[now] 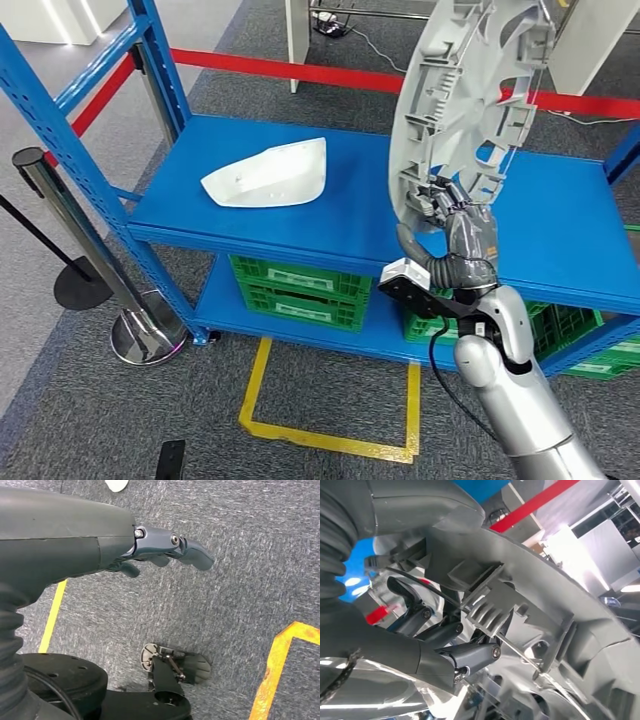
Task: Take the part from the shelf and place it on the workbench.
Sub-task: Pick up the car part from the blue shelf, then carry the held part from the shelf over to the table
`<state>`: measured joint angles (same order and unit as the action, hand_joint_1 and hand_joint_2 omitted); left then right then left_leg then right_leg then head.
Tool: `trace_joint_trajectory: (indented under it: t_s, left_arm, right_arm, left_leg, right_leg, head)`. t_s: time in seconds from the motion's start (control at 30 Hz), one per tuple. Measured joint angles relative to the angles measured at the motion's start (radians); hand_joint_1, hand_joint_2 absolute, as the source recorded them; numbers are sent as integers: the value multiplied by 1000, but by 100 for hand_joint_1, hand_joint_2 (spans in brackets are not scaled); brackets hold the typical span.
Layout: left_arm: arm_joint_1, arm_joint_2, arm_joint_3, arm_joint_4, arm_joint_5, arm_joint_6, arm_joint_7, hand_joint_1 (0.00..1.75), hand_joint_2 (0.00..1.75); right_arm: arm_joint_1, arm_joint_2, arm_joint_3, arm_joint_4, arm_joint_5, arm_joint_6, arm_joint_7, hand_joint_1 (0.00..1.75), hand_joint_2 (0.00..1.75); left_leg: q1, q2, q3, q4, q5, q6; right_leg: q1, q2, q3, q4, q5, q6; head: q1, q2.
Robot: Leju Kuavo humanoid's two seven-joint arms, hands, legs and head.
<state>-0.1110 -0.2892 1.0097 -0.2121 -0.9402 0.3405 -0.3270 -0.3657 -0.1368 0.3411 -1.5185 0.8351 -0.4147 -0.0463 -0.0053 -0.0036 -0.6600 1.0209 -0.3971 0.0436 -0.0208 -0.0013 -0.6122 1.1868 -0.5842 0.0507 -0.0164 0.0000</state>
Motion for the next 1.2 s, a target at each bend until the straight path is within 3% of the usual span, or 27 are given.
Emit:
trace_joint_trajectory:
  t_s: [0.07,0.1,0.2,0.23,0.27,0.37,0.4,0.43,0.47,0.53,0.6,0.63,0.73,0.8,0.87,0.9,0.93,0.97,1.0,1.03,1.1,1.13,1.2]
  left_arm:
    - [-1,0,0,0,2,4,-1,0,175]
    - [-2,-1,1,0,3,7,-2,0,175]
    - [-3,0,3,0,8,12,-4,0,175]
    - [-2,0,3,0,9,13,-4,0,175]
    - [-2,0,4,0,9,14,-4,0,175]
    - [-4,0,5,0,9,19,-5,0,175]
    - [-4,1,5,0,9,21,-5,0,175]
    - [-4,0,5,0,9,22,-5,0,175]
    - [-5,0,5,0,9,23,-5,0,175]
    - [-6,0,6,0,9,26,-5,0,175]
    - [-10,-1,6,0,9,28,-5,0,175]
    - [-11,-1,6,0,9,28,-5,0,175]
    - [-12,-2,7,0,10,28,-5,0,175]
    - [-13,-3,7,0,11,28,-5,0,175]
    - [-13,-4,7,0,13,28,-5,0,175]
    - [-13,-5,7,0,14,28,-5,0,175]
    - [-13,-5,8,0,15,28,-5,0,175]
    - [-13,-5,8,0,16,28,-5,0,175]
    - [-12,-5,8,0,16,28,-6,0,175]
    - [-12,-5,8,0,16,28,-6,0,175]
    - [-13,-5,8,0,16,28,-6,0,175]
    - [-13,-4,8,0,16,28,-7,0,175]
    - [-12,-3,8,0,16,28,-7,0,175]
  right_arm:
    - [-7,-2,7,1,-5,1,-4,175,175]
    - [-10,-3,10,1,-8,1,-9,175,175]
    - [-19,-8,20,1,-14,4,-23,175,175]
    - [-22,-10,24,1,-17,5,-27,175,175]
    - [-25,-11,27,1,-20,8,-29,175,175]
    - [-28,-13,34,1,-27,14,-33,175,175]
    - [-28,-15,36,1,-29,14,-33,175,175]
    - [-28,-16,38,1,-30,15,-34,175,175]
    - [-28,-18,40,1,-32,15,-34,175,175]
    - [-28,-21,43,1,-35,15,-35,175,175]
    - [-30,-25,45,1,-41,15,-37,175,175]
    - [-31,-26,46,1,-43,15,-38,175,175]
    - [-32,-32,50,1,-47,14,-44,175,175]
    - [-33,-40,53,0,-49,14,-49,175,175]
    - [-32,-44,55,-1,-56,14,-52,175,175]
    - [-31,-45,55,-2,-60,14,-53,175,175]
    - [-29,-47,56,-3,-66,14,-53,175,175]
    - [-28,-49,56,-3,-71,14,-54,175,175]
    - [-27,-50,56,-4,-77,14,-55,175,175]
    - [-26,-52,56,-6,-82,15,-56,175,175]
    - [-26,-53,56,-12,-92,19,-61,175,175]
    - [-26,-53,57,-15,-97,22,-66,175,175]
    - [-25,-55,58,-19,-111,32,-76,175,175]
  left_leg:
    - [-2,0,-13,6,10,-10]
    - [-3,0,-18,8,16,-15]
    - [-3,-1,-25,10,33,-30]
    - [-2,-2,-31,18,19,-36]
    - [0,-2,-39,43,-13,-43]
    - [6,-1,-76,217,-152,-59]
    - [7,-1,-80,267,-173,-61]
    - [8,-1,-69,286,-173,-61]
    - [8,-1,-42,268,-157,-58]
    - [6,-2,52,141,-118,-45]
    - [0,-3,128,19,-113,-32]
    - [-3,-3,142,-8,-117,-28]
    - [-4,-1,134,-24,-95,-19]
    - [1,3,117,-32,-73,-8]
    - [-1,4,91,-30,-53,-1]
    - [-2,4,78,-30,-43,0]
    - [-2,4,64,-29,-32,-1]
    - [-2,4,49,-28,-22,-3]
    - [-1,4,36,-25,-13,-5]
    - [-1,4,23,-20,-5,-9]
    - [-3,4,-1,-7,9,-19]
    - [-4,4,-9,-1,16,-24]
    - [-6,4,-18,1,34,-32]
  right_leg:
    - [2,1,83,-128,28,-5]
    - [4,2,101,-160,31,-8]
    - [5,2,90,-168,43,-25]
    - [4,1,83,-168,51,-34]
    - [2,-1,75,-169,61,-42]
    - [1,-3,44,-167,89,-52]
    - [1,-3,32,-166,97,-52]
    - [2,-3,20,-165,105,-51]
    - [2,-3,9,-164,113,-50]
    - [4,-3,-8,-163,128,-46]
    - [3,-3,-17,-164,142,-36]
    - [2,-4,-20,-165,149,-30]
    - [-2,-2,-30,-166,155,-9]
    - [-1,-1,-57,-111,91,-2]
    - [-1,-1,-91,10,1,1]
    - [-1,-1,-100,65,-23,2]
    - [-1,-1,-97,96,-25,4]
    - [-1,-1,-78,93,-8,5]
    - [-2,-1,-43,57,21,6]
    - [-2,-1,3,-5,41,6]
    - [0,-1,90,-130,44,4]
    - [1,0,111,-166,35,1]
    - [3,2,106,-177,34,-12]
  head:
    - [-1,0]
    - [-1,0]
    - [0,0]
    - [-2,0]
    - [-3,0]
    - [-7,0]
    - [-7,0]
    - [-7,0]
    - [-7,0]
    - [-7,0]
    - [-6,0]
    - [-6,0]
    - [-7,0]
    - [-3,0]
    - [0,0]
    - [0,0]
    - [-1,0]
    - [0,0]
    - [0,0]
    - [0,0]
    - [0,0]
    - [0,0]
    - [0,0]
